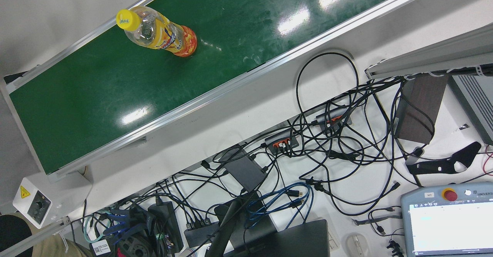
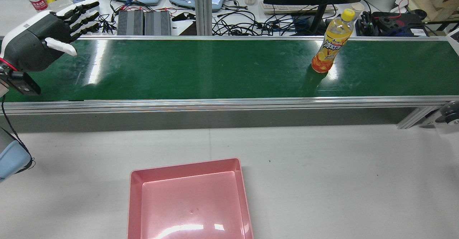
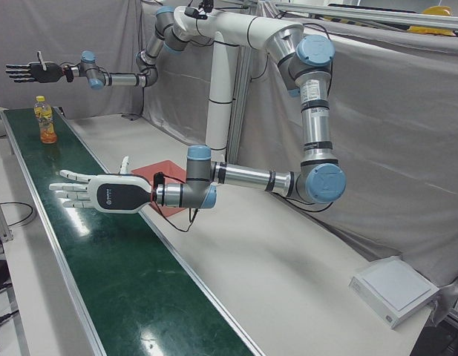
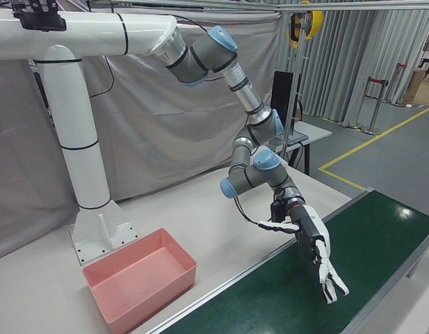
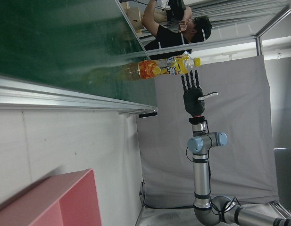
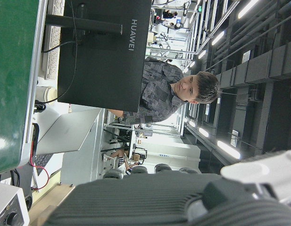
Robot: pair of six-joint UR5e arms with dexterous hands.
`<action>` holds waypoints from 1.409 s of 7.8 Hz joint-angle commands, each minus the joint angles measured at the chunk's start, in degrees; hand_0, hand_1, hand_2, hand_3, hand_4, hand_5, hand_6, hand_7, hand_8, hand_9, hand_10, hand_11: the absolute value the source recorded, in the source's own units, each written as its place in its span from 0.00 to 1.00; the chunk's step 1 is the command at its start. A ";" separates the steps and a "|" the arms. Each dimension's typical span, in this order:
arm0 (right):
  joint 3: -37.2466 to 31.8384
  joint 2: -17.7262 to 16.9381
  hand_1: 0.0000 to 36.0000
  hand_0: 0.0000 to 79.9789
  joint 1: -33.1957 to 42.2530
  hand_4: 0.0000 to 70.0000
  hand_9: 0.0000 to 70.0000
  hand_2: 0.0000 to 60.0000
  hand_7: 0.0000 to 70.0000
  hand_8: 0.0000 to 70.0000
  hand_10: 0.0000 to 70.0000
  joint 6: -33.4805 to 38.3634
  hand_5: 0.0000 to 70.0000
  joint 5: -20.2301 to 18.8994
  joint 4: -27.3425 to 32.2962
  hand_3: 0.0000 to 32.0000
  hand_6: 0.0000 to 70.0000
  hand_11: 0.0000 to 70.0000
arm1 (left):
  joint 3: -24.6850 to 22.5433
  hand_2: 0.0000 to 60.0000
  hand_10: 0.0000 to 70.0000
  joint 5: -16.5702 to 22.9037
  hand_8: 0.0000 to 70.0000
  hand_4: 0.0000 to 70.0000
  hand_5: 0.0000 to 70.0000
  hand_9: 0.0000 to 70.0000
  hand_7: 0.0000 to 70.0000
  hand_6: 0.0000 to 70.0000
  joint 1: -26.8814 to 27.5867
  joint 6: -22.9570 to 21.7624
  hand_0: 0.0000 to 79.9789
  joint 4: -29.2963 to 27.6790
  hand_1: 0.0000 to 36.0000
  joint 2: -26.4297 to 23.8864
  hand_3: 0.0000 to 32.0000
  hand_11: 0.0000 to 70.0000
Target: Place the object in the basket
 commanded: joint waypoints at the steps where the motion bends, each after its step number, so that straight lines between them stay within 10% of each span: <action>1: 0.00 -0.03 0.00 0.00 0.00 0.00 0.00 0.00 0.00 0.00 0.00 0.00 0.00 0.00 0.00 0.00 0.00 0.00 | -0.26 0.00 0.07 0.04 0.09 0.18 0.20 0.10 0.00 0.00 0.00 0.08 0.66 0.05 0.19 0.00 0.12 0.12; 11: 0.00 0.06 0.00 0.00 0.00 0.00 0.00 0.00 0.00 0.00 0.00 0.00 0.00 0.00 0.00 0.00 0.00 0.00 | -0.35 0.00 0.07 0.04 0.09 0.19 0.20 0.09 0.00 0.00 0.17 0.09 0.66 0.05 0.19 0.00 0.12 0.12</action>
